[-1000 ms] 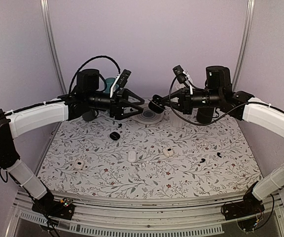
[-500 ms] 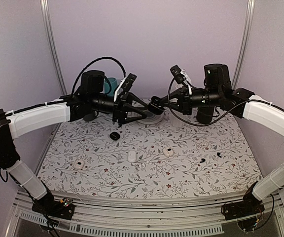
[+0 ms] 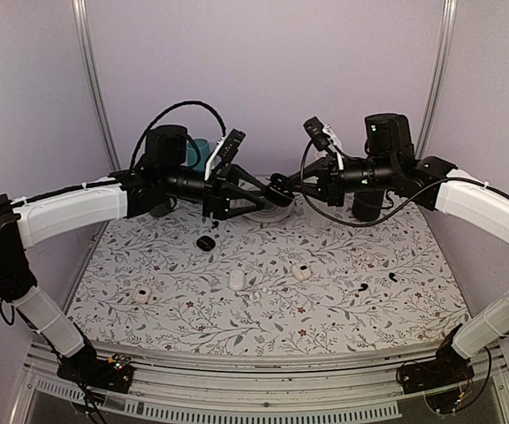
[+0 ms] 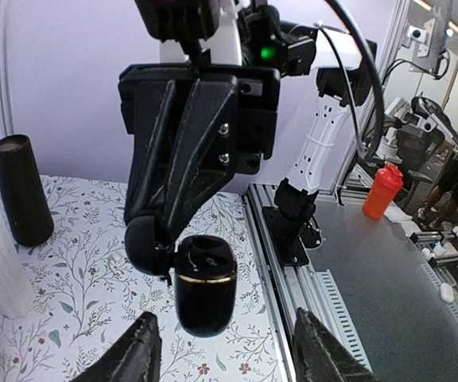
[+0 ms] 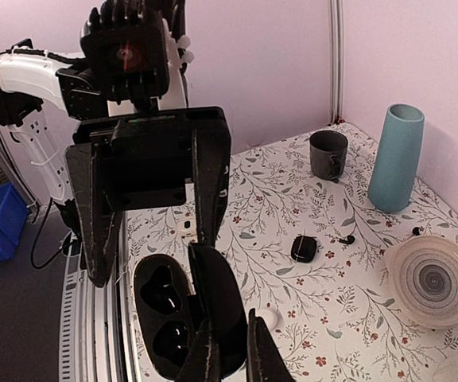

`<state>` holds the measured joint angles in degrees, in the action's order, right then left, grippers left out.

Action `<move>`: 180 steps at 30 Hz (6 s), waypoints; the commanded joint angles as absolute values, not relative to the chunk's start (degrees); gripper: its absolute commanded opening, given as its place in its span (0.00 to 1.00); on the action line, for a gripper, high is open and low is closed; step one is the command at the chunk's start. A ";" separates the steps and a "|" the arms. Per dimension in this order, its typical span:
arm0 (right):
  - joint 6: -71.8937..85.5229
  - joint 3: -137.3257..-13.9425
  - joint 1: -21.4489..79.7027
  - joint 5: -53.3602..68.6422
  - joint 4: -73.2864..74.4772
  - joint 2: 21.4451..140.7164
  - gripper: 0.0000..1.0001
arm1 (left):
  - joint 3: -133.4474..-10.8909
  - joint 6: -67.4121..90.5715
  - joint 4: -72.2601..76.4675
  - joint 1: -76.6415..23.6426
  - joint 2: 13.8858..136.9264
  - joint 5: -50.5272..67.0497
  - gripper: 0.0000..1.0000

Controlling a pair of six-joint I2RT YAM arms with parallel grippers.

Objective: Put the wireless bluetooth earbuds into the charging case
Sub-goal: Pass from the right arm to the left, then move the earbuds to the center of the board.

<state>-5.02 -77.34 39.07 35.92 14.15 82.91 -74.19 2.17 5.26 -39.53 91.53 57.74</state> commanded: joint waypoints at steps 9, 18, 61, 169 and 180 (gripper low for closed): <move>-4.74 -78.70 40.35 36.10 12.83 84.83 0.04 | -74.36 5.10 8.39 -40.76 93.54 56.39 0.42; -4.33 -78.75 40.35 34.45 12.66 85.02 0.04 | -74.44 3.86 6.68 -40.85 93.53 56.14 0.37; 9.22 -73.72 38.53 32.66 3.70 85.16 0.55 | -69.34 6.31 15.24 -40.40 92.72 48.06 0.00; 44.71 -36.41 13.89 5.12 13.06 86.22 0.55 | -62.40 8.70 21.02 -38.94 87.54 41.66 0.00; 44.93 -36.89 15.25 -0.01 16.66 84.31 0.60 | -62.47 8.96 21.05 -39.02 87.67 41.88 0.00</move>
<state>44.69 -37.26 15.00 1.74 12.69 84.79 -62.70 9.23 20.64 -39.48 89.01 41.52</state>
